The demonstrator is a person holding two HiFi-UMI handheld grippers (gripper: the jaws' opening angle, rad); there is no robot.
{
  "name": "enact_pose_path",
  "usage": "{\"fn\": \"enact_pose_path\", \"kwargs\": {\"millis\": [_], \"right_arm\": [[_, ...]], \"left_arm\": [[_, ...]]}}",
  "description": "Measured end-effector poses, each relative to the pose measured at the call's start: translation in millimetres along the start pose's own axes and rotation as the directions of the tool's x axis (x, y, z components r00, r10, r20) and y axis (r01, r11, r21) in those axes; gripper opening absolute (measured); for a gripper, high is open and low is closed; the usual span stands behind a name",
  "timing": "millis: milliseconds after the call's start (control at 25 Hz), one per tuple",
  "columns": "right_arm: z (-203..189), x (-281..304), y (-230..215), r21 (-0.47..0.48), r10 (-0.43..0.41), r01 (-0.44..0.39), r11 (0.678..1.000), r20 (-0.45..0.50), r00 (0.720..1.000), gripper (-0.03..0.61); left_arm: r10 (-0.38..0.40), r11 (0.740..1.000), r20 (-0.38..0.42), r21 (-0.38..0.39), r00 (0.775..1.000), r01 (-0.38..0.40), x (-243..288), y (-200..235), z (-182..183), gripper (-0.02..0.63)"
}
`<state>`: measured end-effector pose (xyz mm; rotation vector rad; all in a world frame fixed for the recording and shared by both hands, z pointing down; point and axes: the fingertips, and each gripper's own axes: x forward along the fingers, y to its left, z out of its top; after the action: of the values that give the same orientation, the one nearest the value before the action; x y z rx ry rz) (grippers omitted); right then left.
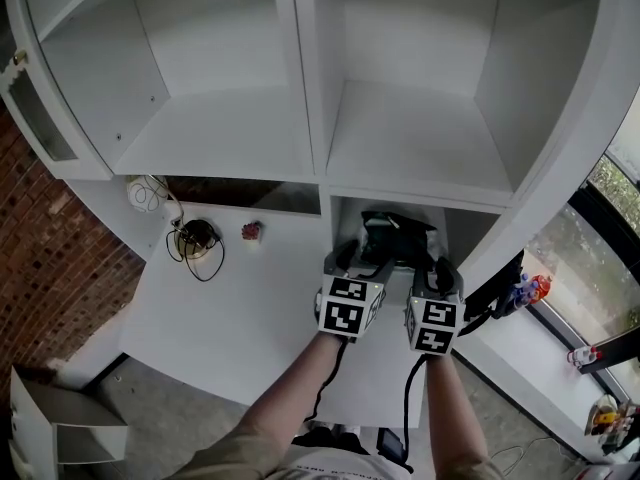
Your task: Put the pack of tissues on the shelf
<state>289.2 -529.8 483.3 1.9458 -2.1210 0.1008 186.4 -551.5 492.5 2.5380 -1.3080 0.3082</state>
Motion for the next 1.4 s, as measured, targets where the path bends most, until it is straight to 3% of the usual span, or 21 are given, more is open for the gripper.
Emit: {"fn": "enact_pose_path", "kwargs": {"millis": [400, 520, 1040, 1240, 1400], "right_arm": [[-1.0, 9.9, 2.7, -0.214, -0.085, 0.086, 0.973, 0.015, 0.996, 0.100], [-1.4, 11.9, 3.7, -0.239, -0.086, 0.091, 0.967, 0.031, 0.996, 0.103], [1.3, 9.3, 0.1, -0.216, -0.071, 0.094, 0.972, 0.111, 0.991, 0.111], [3.6, 6.7, -4.6, -0.188, -0.064, 0.089, 0.978, 0.135, 0.989, 0.181], [5.6, 4.3, -3.8, -0.174, -0.067, 0.094, 0.980, 0.154, 0.986, 0.191]], "left_arm": [[0.027, 0.999, -0.002, 0.032, 1.000, -0.027, 4.3, 1.5, -3.9, 0.333], [0.035, 0.999, 0.001, 0.041, 0.999, -0.035, 4.8, 2.8, -5.1, 0.333], [0.044, 0.998, 0.032, 0.039, 0.999, -0.046, 7.4, 4.3, -8.0, 0.333], [0.038, 0.999, 0.051, 0.016, 0.998, -0.039, 6.3, 3.1, -5.1, 0.333], [0.037, 0.999, 0.057, 0.012, 0.998, -0.037, 5.9, 3.9, -4.5, 0.333]]}}
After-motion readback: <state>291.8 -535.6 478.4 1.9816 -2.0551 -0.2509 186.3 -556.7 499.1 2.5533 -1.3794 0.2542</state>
